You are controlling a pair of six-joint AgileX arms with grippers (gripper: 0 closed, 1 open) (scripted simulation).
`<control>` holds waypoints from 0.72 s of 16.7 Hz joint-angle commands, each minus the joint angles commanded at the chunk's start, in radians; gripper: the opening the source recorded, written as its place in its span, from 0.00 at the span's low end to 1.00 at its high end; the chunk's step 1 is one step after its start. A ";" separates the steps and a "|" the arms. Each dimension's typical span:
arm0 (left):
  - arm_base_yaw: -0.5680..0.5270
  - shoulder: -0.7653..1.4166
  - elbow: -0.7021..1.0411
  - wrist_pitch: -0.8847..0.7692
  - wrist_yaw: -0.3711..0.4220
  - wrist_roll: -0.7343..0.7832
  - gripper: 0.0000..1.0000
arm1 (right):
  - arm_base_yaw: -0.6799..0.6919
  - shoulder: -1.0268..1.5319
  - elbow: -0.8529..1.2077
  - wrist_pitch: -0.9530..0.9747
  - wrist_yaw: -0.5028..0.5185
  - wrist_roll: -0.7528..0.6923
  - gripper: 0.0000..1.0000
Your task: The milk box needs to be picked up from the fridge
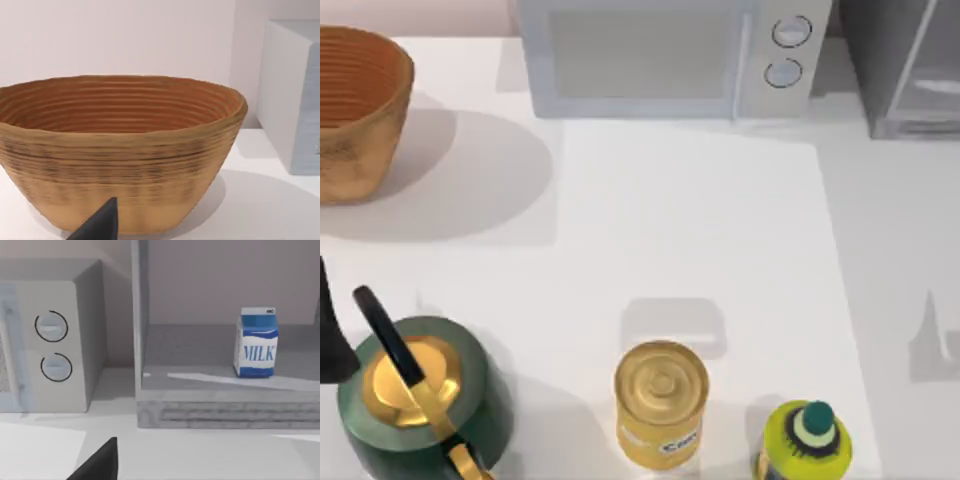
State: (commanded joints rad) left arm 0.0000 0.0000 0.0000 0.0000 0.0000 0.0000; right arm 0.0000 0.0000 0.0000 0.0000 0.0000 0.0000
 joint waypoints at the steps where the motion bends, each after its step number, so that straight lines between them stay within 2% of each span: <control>1: 0.000 0.000 0.000 0.000 0.000 0.000 1.00 | 0.000 0.000 0.000 0.000 0.000 0.000 1.00; 6: 0.000 0.000 0.000 0.000 0.000 0.000 1.00 | -0.039 0.104 0.020 0.105 -0.040 0.000 1.00; 12: 0.000 0.000 0.000 0.000 0.000 0.000 1.00 | -0.182 0.576 0.072 0.553 -0.175 0.004 1.00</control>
State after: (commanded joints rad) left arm 0.0000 0.0000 0.0000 0.0000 0.0000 0.0000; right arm -0.1822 0.5762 0.0723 0.5529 -0.1751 0.0045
